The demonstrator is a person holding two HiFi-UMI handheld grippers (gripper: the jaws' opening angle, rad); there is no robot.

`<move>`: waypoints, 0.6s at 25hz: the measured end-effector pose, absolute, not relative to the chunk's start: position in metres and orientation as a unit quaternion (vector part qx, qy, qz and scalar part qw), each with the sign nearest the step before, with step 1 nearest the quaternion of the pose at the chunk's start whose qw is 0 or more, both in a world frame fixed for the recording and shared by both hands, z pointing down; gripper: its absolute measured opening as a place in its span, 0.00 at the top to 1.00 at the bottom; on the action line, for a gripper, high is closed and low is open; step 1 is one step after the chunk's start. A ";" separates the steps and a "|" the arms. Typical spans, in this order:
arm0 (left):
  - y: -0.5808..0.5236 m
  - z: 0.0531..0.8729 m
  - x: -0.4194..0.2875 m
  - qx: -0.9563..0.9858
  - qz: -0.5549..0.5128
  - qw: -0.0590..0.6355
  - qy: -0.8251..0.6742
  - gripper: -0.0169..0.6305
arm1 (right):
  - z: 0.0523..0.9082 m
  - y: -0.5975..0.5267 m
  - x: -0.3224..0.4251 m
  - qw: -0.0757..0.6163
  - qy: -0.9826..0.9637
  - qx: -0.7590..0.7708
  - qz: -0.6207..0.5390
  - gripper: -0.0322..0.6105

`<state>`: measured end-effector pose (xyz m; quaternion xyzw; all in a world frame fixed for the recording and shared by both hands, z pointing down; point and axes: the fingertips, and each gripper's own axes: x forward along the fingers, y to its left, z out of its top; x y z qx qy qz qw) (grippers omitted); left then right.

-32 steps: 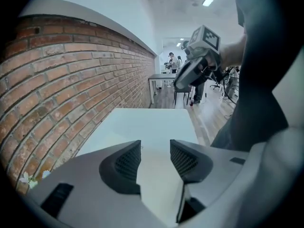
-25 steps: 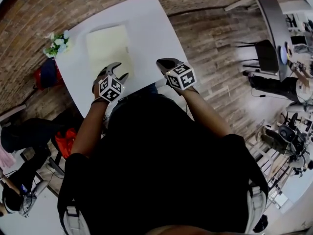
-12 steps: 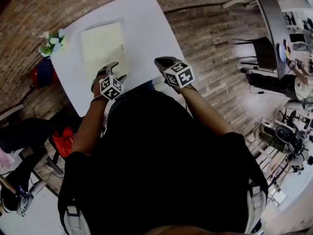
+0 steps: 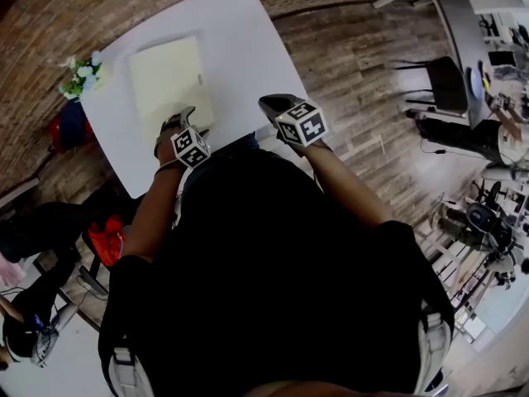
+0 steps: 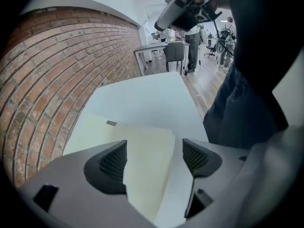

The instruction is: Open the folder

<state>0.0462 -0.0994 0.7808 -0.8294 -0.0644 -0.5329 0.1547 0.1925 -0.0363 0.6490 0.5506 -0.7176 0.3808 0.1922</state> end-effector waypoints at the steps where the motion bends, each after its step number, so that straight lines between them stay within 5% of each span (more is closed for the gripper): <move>1: -0.099 0.784 0.047 -0.826 -0.536 0.164 -0.065 0.40 | 0.650 -0.035 0.194 0.191 -0.717 0.551 0.383 0.91; 15: -0.096 0.810 0.060 -0.795 -0.559 0.233 -0.048 0.38 | 0.658 -0.026 0.207 0.202 -0.722 0.537 0.388 0.91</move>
